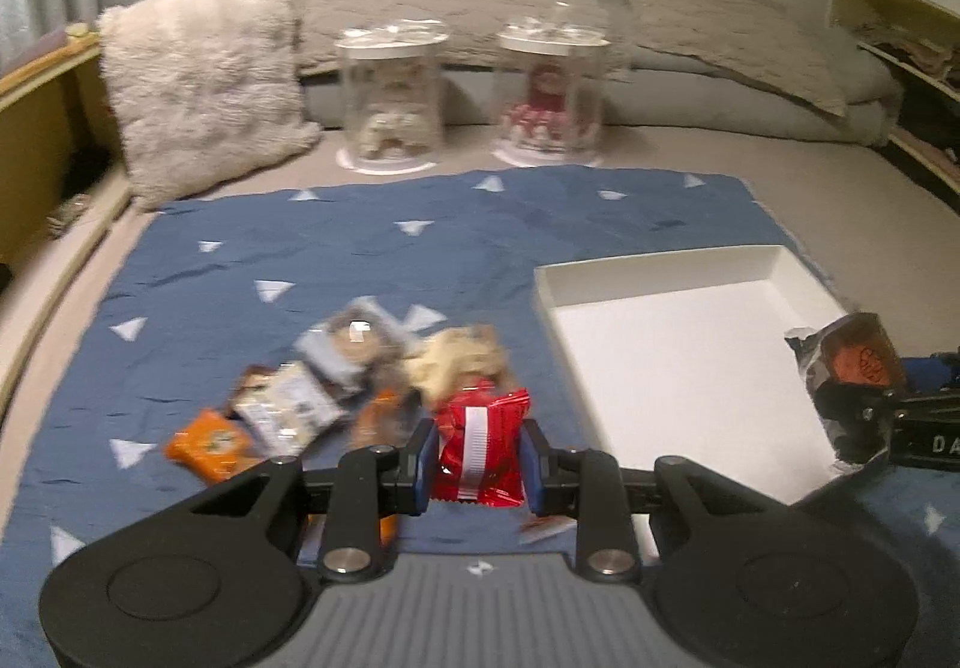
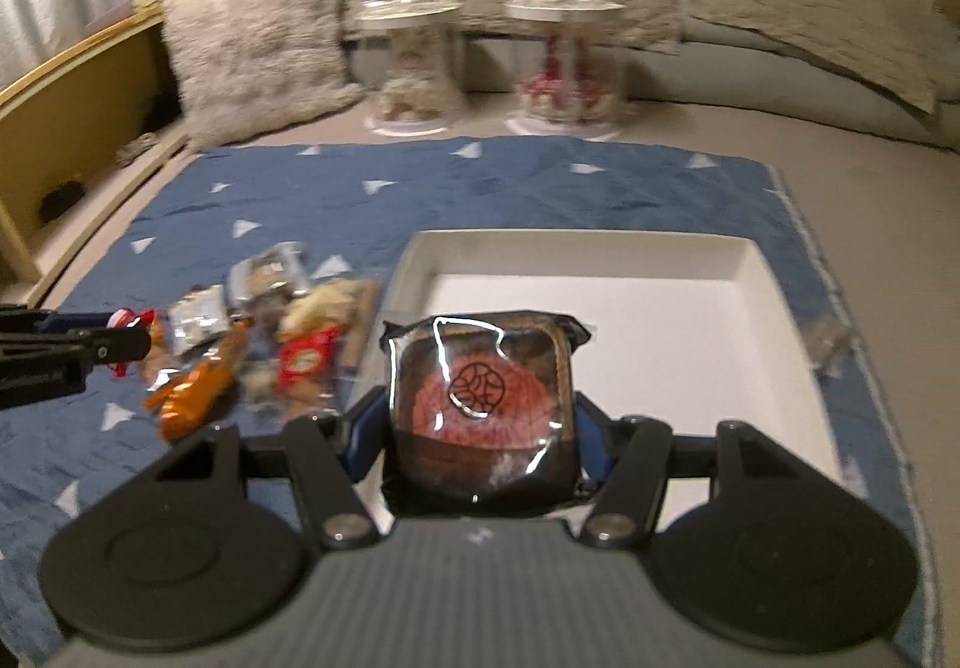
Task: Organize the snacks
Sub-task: 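Carry the candy with the left tool while the right carries the pastry package to the white tray, then open the left tool releasing the candy while the right releases the pastry package in the tray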
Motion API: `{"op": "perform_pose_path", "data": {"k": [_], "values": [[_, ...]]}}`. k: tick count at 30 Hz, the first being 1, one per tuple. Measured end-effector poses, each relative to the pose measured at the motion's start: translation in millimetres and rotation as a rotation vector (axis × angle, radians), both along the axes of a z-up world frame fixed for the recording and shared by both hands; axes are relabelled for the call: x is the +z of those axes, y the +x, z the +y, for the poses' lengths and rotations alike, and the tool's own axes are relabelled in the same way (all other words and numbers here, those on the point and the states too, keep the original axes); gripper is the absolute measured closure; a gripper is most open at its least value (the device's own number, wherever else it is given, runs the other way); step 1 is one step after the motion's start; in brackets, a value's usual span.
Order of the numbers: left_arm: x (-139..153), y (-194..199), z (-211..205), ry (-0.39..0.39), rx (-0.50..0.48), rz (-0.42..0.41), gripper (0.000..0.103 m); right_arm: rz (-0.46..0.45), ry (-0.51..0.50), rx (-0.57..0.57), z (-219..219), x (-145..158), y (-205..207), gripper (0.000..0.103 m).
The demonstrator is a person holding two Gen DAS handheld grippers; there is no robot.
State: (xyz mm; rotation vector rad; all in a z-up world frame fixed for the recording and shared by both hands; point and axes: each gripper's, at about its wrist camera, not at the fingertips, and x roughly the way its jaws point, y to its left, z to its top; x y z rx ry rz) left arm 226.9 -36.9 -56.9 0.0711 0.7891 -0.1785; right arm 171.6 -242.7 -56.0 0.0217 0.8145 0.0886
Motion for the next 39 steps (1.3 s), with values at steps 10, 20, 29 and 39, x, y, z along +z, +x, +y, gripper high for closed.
{"op": "perform_pose_path", "data": {"k": [10, 20, 29, 39], "values": [[-15, 11, -82, -0.060, -0.105, 0.034, 0.072, 0.016, -0.017, -0.128, -71, -10, -11, 0.035], [-46, 30, -141, -0.223, -0.115, 0.155, 0.072, 0.059, -0.038, -0.195, -119, -29, -3, 0.035], [-78, 50, -166, -0.348, -0.072, 0.272, 0.072, 0.099, -0.077, -0.177, -130, -46, 16, 0.035], [-104, 67, -177, -0.525, -0.016, 0.391, 0.072, 0.094, -0.118, -0.166, -133, -58, 26, 0.033]]}}
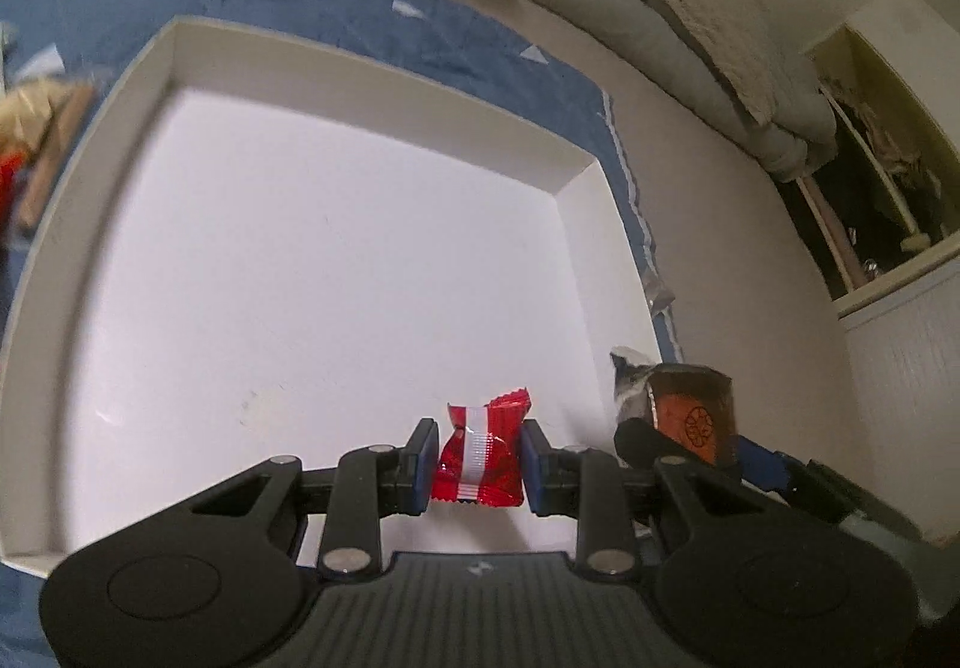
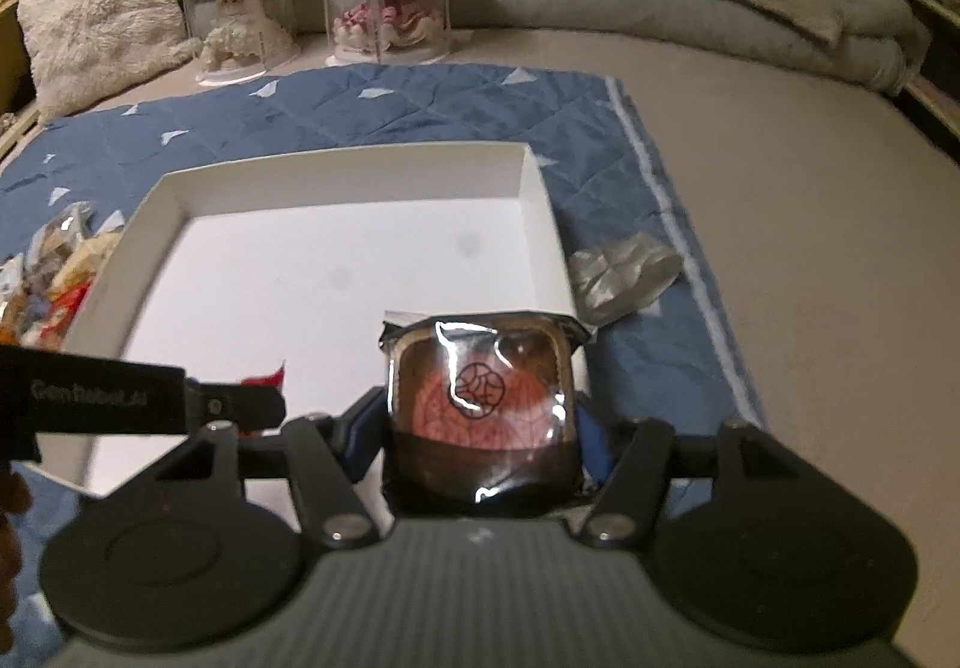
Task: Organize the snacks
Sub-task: 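Open the left tool releasing the candy while the right releases the pastry package in the tray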
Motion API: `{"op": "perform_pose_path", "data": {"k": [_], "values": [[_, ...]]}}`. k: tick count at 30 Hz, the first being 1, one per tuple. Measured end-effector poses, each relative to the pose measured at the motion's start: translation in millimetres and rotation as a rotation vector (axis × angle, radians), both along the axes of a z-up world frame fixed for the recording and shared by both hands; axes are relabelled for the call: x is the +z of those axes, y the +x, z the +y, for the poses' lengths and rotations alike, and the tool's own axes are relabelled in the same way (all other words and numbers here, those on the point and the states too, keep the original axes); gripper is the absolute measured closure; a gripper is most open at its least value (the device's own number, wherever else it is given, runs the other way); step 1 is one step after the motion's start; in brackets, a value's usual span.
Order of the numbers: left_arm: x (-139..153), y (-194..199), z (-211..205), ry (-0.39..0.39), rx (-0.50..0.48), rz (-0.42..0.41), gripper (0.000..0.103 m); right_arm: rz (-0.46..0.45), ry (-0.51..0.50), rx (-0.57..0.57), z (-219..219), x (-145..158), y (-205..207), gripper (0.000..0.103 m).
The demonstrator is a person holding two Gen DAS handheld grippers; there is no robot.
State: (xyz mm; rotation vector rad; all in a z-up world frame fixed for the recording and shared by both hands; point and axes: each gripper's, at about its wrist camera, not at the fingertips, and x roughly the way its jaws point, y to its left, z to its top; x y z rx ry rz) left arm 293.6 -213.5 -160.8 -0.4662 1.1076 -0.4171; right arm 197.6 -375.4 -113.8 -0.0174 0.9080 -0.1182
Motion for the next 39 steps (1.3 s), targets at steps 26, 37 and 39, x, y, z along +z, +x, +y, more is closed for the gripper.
{"op": "perform_pose_path", "data": {"k": [26, 37, 39], "values": [[1, -6, -3, 0.099, -0.017, 0.061, 0.035, 0.058, 0.053, -0.081, -25, 4, -20, 0.030], [28, -30, 14, 0.214, -0.041, -0.004, 0.020, -0.002, 0.072, -0.102, -28, 26, -45, 0.022], [32, -35, 16, 0.220, -0.045, -0.013, 0.010, -0.009, 0.072, -0.106, -28, 29, -51, 0.018]]}}
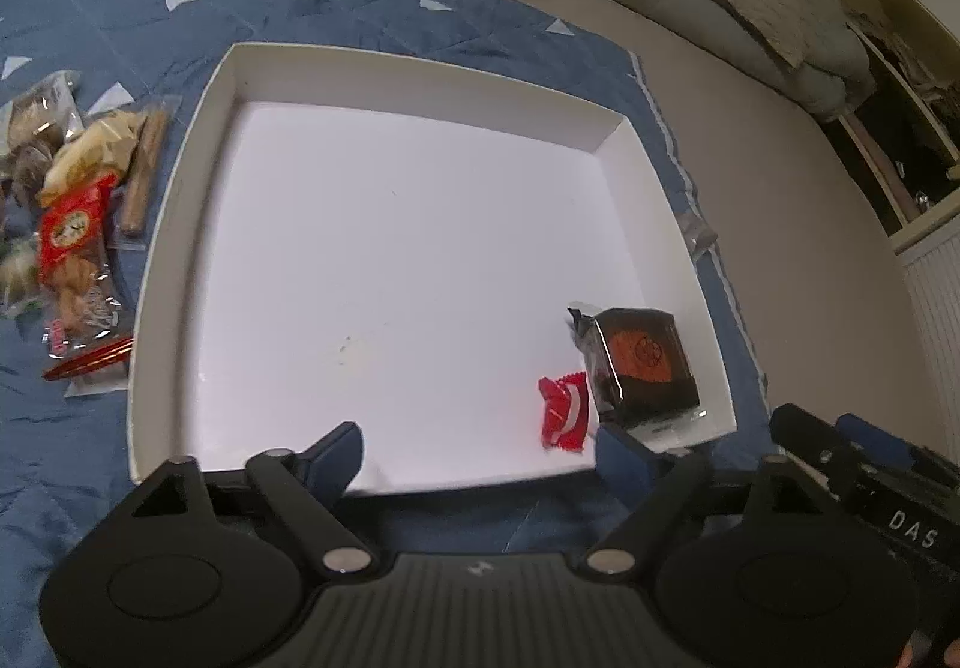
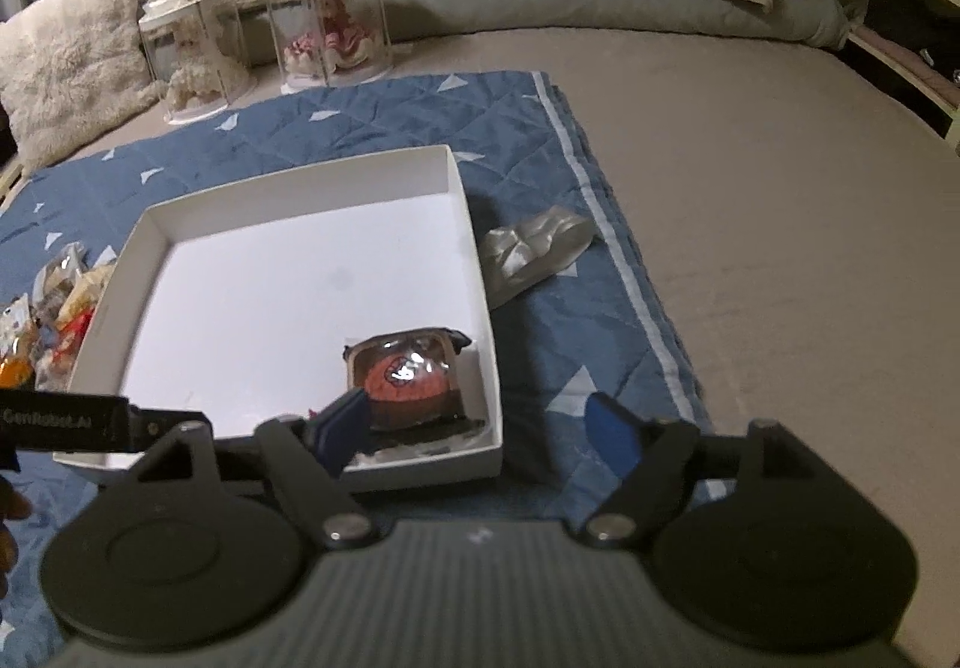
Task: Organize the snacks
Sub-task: 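Open the left tool releasing the candy while the right releases the pastry package in the tray, then move both open tools back over the snack pile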
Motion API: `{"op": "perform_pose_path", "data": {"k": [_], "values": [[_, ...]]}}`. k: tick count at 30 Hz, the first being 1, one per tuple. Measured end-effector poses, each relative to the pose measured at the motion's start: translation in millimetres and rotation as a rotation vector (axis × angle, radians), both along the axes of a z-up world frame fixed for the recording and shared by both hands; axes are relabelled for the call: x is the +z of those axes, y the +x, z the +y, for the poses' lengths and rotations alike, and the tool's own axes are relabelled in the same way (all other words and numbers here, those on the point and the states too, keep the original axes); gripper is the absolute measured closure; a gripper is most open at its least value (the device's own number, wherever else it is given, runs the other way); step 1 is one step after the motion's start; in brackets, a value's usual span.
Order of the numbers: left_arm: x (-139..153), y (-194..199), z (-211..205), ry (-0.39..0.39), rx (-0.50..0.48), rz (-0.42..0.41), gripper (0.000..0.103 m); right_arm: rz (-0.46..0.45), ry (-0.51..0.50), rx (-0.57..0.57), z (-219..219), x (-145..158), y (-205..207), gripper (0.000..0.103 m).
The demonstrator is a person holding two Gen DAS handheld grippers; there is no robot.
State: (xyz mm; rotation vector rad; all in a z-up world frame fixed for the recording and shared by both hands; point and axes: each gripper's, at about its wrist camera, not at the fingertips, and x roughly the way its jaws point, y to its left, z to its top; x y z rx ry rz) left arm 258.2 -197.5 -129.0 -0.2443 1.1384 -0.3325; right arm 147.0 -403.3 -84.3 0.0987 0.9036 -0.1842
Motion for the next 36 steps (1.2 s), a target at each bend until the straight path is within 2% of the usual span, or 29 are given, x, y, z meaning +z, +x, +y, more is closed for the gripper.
{"op": "perform_pose_path", "data": {"k": [2, 6, 13, 19, 27, 36], "values": [[4, -6, 2, 0.010, -0.005, -0.018, 0.003, -0.011, -0.003, -0.009, 0, 3, -5, 0.013], [12, -14, 4, 0.039, -0.027, -0.040, 0.000, -0.035, -0.012, -0.031, 0, 10, -15, 0.001], [24, -24, 20, 0.098, -0.035, -0.088, 0.000, -0.050, 0.007, -0.045, 2, 12, -24, 0.000], [34, -25, 52, 0.122, -0.003, -0.119, 0.000, -0.053, 0.022, -0.046, 13, 8, -18, 0.000], [44, -18, 119, 0.153, 0.106, -0.138, 0.000, -0.041, 0.014, 0.020, 51, 4, 5, 0.000], [49, -15, 193, 0.197, 0.234, -0.145, 0.000, -0.049, 0.042, 0.124, 114, 3, 35, 0.000]]}}
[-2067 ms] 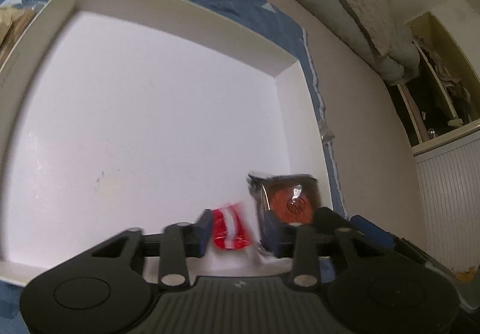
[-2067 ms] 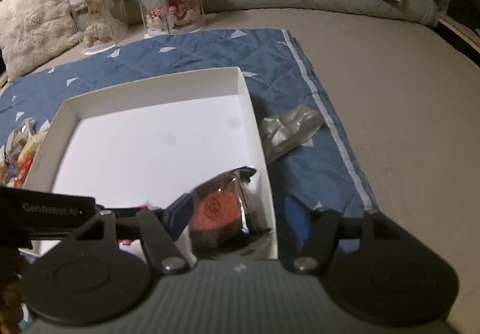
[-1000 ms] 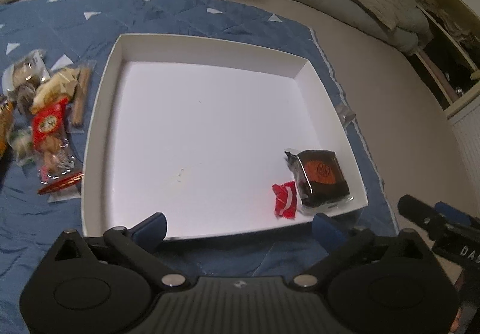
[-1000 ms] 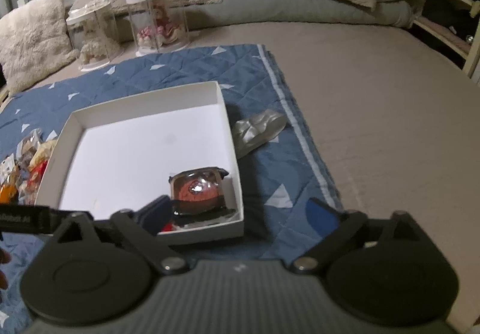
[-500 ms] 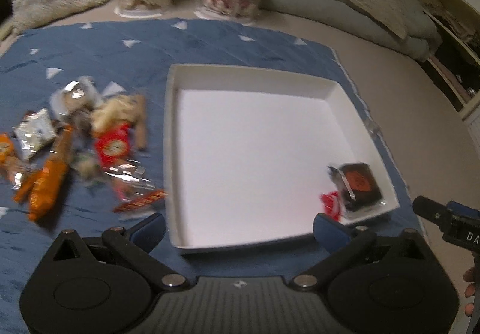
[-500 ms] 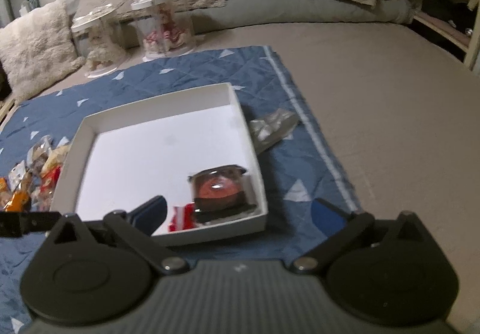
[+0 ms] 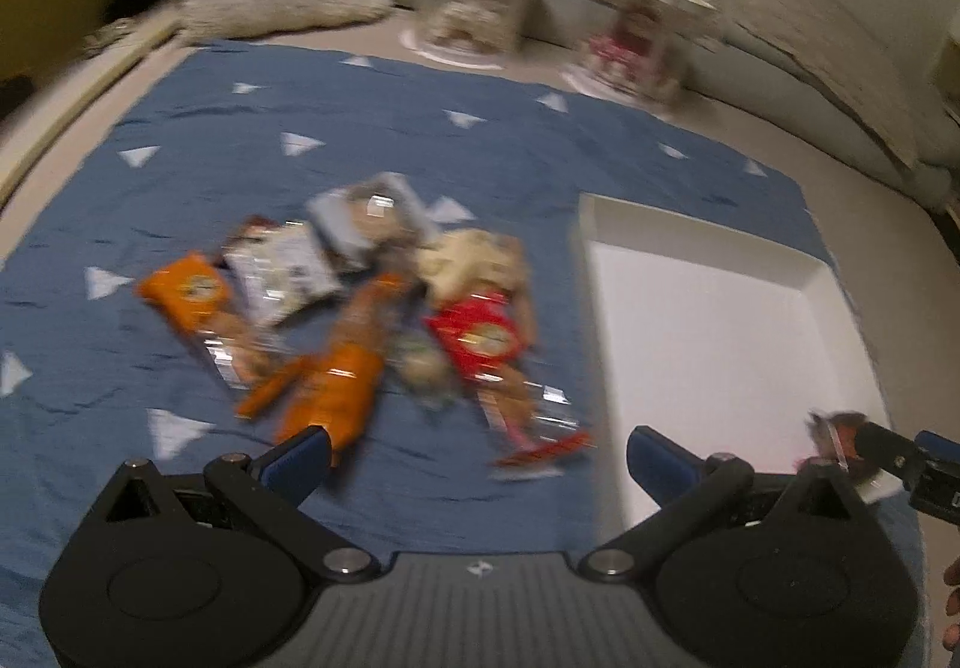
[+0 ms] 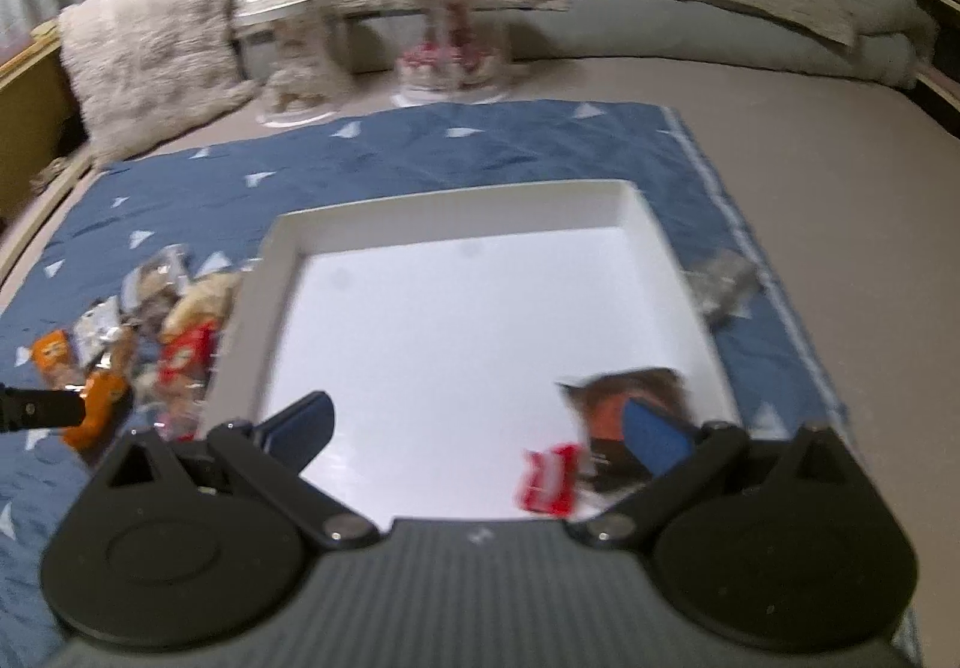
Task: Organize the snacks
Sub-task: 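Move both open tools back over the snack pile, then grasp an orange twist-pastry bag with the left tool while the right grasps another orange bag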
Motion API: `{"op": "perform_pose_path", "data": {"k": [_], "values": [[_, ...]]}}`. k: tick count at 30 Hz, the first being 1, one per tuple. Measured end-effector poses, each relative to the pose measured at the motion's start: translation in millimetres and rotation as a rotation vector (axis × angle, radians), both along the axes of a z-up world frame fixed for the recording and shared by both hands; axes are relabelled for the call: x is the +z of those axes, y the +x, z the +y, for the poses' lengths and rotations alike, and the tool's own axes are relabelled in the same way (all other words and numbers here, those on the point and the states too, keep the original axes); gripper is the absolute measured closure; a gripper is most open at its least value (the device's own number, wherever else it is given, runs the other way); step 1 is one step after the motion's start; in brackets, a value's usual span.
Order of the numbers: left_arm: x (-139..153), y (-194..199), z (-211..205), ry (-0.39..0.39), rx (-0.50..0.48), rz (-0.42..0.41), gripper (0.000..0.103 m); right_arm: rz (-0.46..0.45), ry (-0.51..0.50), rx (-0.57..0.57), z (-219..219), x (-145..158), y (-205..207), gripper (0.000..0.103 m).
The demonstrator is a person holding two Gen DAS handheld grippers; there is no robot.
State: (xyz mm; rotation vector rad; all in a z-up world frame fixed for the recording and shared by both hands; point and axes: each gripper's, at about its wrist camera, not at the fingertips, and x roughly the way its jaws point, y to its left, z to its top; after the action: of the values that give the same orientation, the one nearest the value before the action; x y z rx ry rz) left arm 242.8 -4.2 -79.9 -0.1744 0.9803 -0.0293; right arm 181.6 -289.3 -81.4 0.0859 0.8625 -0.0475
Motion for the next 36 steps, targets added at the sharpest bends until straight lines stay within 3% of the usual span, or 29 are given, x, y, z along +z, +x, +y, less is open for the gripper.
{"op": "perform_pose_path", "data": {"k": [9, 16, 21, 25, 28, 30, 33, 36], "values": [[-1, 0, 80, 0.025, 0.163, 0.001, 0.000, 0.000, 0.032, 0.116, 66, -2, 24, 0.000], [-3, 2, 127, -0.017, 0.294, -0.002, 0.000, 0.019, 0.096, 0.170, 113, -7, 43, 0.000], [-12, 10, 144, -0.038, 0.355, 0.003, 0.000, 0.031, 0.167, 0.180, 145, -12, 58, 0.000], [-22, 20, 154, -0.085, 0.411, 0.011, 0.000, 0.052, 0.266, 0.125, 164, -15, 72, 0.000], [-32, 30, 157, -0.119, 0.439, 0.025, 0.000, 0.086, 0.369, 0.089, 171, -25, 84, 0.011], [-39, 38, 156, -0.120, 0.449, 0.040, 0.000, 0.131, 0.416, 0.063, 177, -36, 93, 0.027], [-49, 49, 153, -0.114, 0.445, 0.061, 0.000, 0.192, 0.481, 0.049, 183, -54, 103, 0.036], [-59, 61, 150, -0.106, 0.442, 0.083, 0.000, 0.224, 0.505, 0.060, 189, -68, 111, 0.037]]}}
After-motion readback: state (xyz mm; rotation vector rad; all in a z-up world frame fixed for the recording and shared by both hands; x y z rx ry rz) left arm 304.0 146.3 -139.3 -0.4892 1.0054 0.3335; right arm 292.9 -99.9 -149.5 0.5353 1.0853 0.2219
